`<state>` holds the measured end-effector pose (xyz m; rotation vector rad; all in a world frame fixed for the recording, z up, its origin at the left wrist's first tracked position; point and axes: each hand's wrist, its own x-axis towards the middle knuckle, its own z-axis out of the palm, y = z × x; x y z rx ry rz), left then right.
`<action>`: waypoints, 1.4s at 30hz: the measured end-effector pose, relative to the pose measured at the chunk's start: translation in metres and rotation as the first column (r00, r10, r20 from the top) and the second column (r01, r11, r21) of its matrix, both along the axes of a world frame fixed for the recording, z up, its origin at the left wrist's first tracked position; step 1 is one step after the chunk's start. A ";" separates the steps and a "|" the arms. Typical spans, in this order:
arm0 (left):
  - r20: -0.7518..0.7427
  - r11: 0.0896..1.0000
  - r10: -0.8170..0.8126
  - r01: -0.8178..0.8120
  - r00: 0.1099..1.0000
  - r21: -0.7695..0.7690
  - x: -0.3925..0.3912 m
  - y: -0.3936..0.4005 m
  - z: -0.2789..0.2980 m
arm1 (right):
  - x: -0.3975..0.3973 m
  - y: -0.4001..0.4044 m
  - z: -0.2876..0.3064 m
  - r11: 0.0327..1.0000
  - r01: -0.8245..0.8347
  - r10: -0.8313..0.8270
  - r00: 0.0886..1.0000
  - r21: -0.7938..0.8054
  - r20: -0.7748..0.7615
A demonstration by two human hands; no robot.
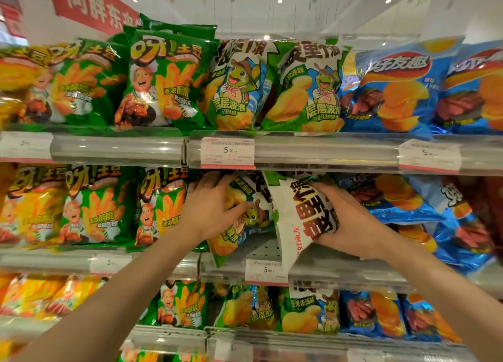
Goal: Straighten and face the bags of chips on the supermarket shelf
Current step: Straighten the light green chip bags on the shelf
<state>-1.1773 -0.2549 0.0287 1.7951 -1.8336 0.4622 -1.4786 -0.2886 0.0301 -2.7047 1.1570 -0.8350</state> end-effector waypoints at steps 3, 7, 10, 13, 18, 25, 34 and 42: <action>-0.096 0.990 0.085 -0.095 0.992 -0.108 -0.014 0.000 -0.010 | 0.000 0.001 0.002 1.000 0.015 -0.016 0.999 0.011 0.039; -0.333 0.961 0.177 -0.236 0.926 -0.144 -0.035 -0.001 -0.025 | 0.001 0.000 0.003 0.999 -0.025 0.022 0.995 0.028 0.102; -0.511 0.964 0.191 -0.259 0.838 -0.064 -0.056 -0.002 -0.030 | 0.002 -0.003 0.002 0.998 -0.046 0.041 0.992 0.041 0.122; -0.652 0.992 0.123 -0.099 0.749 0.074 -0.058 -0.003 -0.041 | 0.000 -0.004 0.001 0.998 -0.046 0.041 0.991 0.039 0.127; -0.801 0.973 0.028 0.169 0.597 0.160 -0.028 -0.013 -0.031 | 0.001 -0.007 0.000 0.998 -0.048 0.043 0.990 0.036 0.133; -0.834 0.932 -0.166 0.361 0.526 0.042 -0.029 -0.019 -0.040 | -0.002 -0.014 -0.006 0.999 -0.019 0.013 0.992 0.046 0.127; -0.678 0.991 -0.131 0.079 0.723 -0.108 -0.023 -0.014 -0.048 | 0.005 -0.008 -0.006 1.000 -0.025 0.023 0.993 0.009 0.116; -0.521 0.994 -0.103 0.074 0.847 -0.077 -0.021 -0.009 -0.063 | 0.007 -0.001 0.000 0.998 -0.043 0.048 0.990 -0.036 0.131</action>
